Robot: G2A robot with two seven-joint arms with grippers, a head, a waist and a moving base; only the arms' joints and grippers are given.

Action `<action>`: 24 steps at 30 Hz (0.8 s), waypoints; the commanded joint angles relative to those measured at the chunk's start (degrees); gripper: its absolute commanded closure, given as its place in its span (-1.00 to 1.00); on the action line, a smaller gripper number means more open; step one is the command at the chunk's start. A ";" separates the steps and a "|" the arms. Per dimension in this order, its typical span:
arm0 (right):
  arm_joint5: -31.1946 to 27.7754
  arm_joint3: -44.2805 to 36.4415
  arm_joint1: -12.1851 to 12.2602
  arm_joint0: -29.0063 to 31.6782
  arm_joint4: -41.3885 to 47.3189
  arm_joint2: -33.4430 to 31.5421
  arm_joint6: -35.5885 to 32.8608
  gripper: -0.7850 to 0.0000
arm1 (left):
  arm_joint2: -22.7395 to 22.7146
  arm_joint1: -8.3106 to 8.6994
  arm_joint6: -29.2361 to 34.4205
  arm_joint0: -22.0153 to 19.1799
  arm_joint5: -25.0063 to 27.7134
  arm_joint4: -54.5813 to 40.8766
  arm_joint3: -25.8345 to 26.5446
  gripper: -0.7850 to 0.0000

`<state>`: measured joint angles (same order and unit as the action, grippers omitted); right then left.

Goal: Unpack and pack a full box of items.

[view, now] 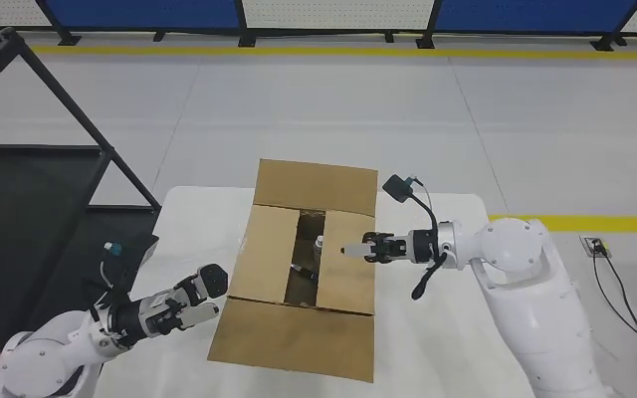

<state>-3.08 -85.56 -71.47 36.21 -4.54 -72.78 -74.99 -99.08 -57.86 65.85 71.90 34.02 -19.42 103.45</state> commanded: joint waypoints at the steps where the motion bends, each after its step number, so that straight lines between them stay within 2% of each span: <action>1: 0.00 0.00 0.00 0.00 0.00 0.00 0.00 -1.00 | -0.01 0.00 0.00 0.00 0.00 0.00 0.00 -1.00; 11: -0.61 -1.12 -0.05 0.50 0.39 0.51 1.22 -1.00 | -0.19 0.00 -1.40 0.51 -0.20 0.32 0.11 -1.00; 14: -0.47 -1.73 -0.11 -0.63 0.65 1.71 1.81 -1.00 | -1.53 0.10 -2.75 2.26 1.55 -0.47 -0.25 -1.00; 18: -2.08 0.42 -0.07 -4.96 -1.57 2.67 3.09 -1.00 | -5.41 0.47 -1.83 5.80 5.84 -5.30 -1.82 -1.00; 24: -10.23 12.65 0.00 -12.86 -1.15 2.27 5.55 -1.00 | -8.89 2.40 -0.96 12.55 5.40 -9.77 -0.96 -1.00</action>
<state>-11.84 -75.94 -71.51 24.93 -5.69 -70.09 -70.75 -107.85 -55.97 64.58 83.16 39.74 -28.72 102.46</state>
